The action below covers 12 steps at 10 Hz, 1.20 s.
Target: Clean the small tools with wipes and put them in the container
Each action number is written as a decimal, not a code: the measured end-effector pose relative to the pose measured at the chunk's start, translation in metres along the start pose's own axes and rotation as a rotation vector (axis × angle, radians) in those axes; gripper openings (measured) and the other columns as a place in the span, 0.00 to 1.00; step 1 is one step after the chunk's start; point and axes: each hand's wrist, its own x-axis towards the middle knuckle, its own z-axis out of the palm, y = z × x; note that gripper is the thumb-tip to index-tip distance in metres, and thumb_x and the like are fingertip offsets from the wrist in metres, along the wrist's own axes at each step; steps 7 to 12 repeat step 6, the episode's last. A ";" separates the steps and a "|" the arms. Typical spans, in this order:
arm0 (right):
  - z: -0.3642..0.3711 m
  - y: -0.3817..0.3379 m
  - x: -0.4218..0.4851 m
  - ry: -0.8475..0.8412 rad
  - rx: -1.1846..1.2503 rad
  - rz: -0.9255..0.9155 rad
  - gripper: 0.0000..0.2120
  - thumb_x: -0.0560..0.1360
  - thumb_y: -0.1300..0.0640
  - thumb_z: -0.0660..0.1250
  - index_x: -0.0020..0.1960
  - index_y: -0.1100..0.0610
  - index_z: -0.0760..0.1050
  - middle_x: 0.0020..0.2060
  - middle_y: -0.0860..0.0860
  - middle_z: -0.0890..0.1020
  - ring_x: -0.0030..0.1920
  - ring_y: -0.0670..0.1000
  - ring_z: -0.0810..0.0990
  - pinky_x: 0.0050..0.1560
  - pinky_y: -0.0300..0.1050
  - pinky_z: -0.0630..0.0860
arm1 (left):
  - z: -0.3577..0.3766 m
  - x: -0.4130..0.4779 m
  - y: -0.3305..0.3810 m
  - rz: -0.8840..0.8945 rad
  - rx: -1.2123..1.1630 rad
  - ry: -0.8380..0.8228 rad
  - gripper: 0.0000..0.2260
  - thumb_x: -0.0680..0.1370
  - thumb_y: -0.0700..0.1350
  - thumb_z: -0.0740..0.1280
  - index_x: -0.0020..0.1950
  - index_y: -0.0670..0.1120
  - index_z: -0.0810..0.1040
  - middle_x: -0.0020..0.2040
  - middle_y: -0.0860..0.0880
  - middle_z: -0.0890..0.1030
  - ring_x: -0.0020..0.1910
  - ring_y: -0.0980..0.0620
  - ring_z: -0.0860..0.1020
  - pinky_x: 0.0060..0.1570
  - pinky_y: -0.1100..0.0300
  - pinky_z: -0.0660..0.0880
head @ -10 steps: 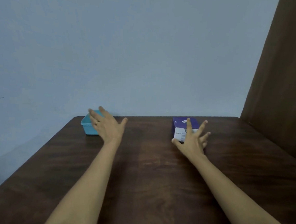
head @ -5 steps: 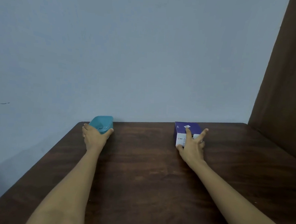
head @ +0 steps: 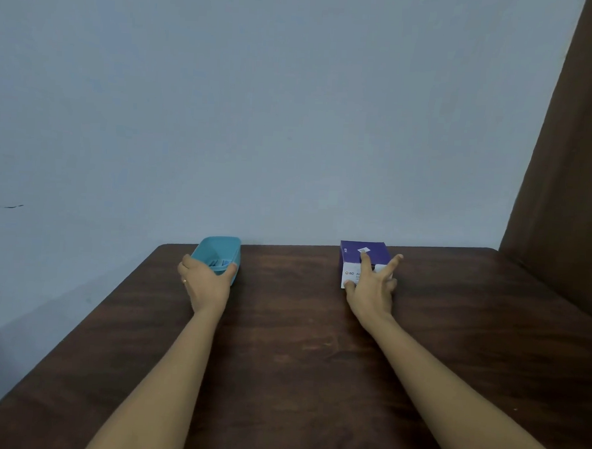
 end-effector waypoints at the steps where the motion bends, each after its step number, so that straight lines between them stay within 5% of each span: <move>1: 0.003 -0.004 0.001 0.002 -0.009 0.008 0.35 0.76 0.49 0.67 0.77 0.46 0.53 0.75 0.64 0.38 0.67 0.68 0.64 0.62 0.56 0.72 | 0.004 -0.016 0.004 0.001 -0.035 -0.001 0.40 0.70 0.47 0.77 0.74 0.38 0.58 0.69 0.40 0.65 0.68 0.41 0.68 0.64 0.47 0.72; 4: 0.004 -0.003 0.001 -0.036 -0.027 0.007 0.36 0.75 0.50 0.68 0.77 0.46 0.51 0.74 0.64 0.37 0.68 0.68 0.62 0.64 0.56 0.71 | 0.010 -0.039 0.015 -0.007 -0.031 -0.035 0.42 0.70 0.48 0.76 0.75 0.38 0.55 0.70 0.40 0.63 0.70 0.41 0.66 0.64 0.48 0.71; 6: -0.010 -0.001 -0.006 -0.058 -0.063 -0.043 0.41 0.74 0.51 0.69 0.77 0.45 0.46 0.74 0.61 0.32 0.74 0.70 0.43 0.72 0.65 0.53 | -0.002 -0.047 0.023 -0.004 -0.027 -0.106 0.53 0.69 0.56 0.76 0.78 0.37 0.44 0.78 0.38 0.49 0.76 0.38 0.52 0.72 0.45 0.59; 12: -0.010 -0.001 -0.006 -0.058 -0.063 -0.043 0.41 0.74 0.51 0.69 0.77 0.45 0.46 0.74 0.61 0.32 0.74 0.70 0.43 0.72 0.65 0.53 | -0.002 -0.047 0.023 -0.004 -0.027 -0.106 0.53 0.69 0.56 0.76 0.78 0.37 0.44 0.78 0.38 0.49 0.76 0.38 0.52 0.72 0.45 0.59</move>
